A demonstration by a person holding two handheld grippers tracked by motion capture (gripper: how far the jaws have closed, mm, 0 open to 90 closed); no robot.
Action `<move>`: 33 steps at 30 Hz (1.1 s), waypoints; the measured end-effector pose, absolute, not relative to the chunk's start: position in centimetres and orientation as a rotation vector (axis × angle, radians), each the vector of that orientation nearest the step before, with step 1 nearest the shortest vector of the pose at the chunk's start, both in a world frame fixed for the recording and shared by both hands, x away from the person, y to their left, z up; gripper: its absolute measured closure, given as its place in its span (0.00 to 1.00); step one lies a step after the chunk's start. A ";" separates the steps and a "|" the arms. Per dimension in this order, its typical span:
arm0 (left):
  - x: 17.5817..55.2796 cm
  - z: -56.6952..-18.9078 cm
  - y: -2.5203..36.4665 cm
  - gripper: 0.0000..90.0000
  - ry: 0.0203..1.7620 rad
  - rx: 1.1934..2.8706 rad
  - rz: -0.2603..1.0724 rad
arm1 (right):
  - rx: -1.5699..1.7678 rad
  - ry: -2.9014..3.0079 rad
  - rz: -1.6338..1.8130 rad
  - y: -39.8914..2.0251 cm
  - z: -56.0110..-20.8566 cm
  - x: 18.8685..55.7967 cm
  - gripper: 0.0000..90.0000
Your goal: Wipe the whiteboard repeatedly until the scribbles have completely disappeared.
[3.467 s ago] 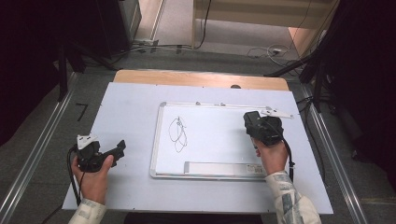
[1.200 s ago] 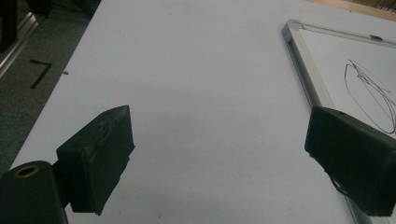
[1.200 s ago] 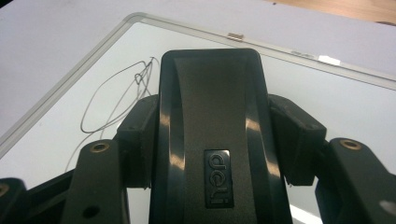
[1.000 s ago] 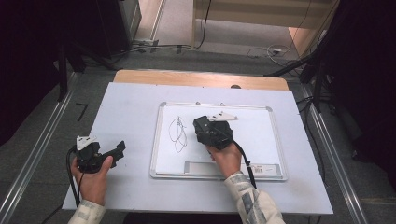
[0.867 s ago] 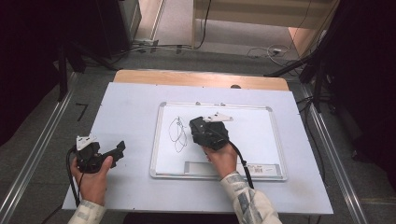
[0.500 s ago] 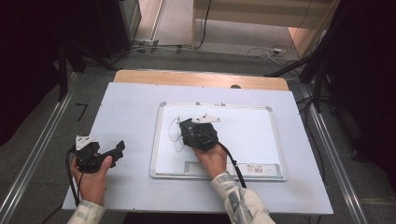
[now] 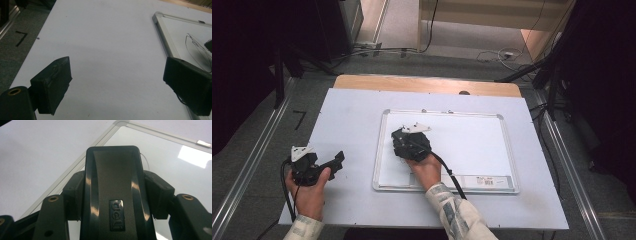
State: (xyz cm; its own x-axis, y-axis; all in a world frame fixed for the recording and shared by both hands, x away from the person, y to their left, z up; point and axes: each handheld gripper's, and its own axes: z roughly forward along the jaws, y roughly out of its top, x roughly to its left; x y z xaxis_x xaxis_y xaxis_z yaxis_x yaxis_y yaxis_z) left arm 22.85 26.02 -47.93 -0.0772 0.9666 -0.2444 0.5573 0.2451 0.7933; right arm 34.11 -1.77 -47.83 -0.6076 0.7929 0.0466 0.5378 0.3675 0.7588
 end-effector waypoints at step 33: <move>22.8 -48.0 26.2 0.09 1.744 1.406 0.665 | 1.121 2.396 0.964 -0.3 -49.2 35.6 0.42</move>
State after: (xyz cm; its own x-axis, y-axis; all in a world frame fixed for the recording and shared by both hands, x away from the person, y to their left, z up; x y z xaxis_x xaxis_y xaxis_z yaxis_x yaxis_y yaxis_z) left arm 22.76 26.21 -48.01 -0.0803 0.9655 -0.2477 0.5552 0.2497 0.7934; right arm 35.57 -0.31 -49.19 -0.6383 0.7697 -0.0073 0.5503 0.4629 0.6949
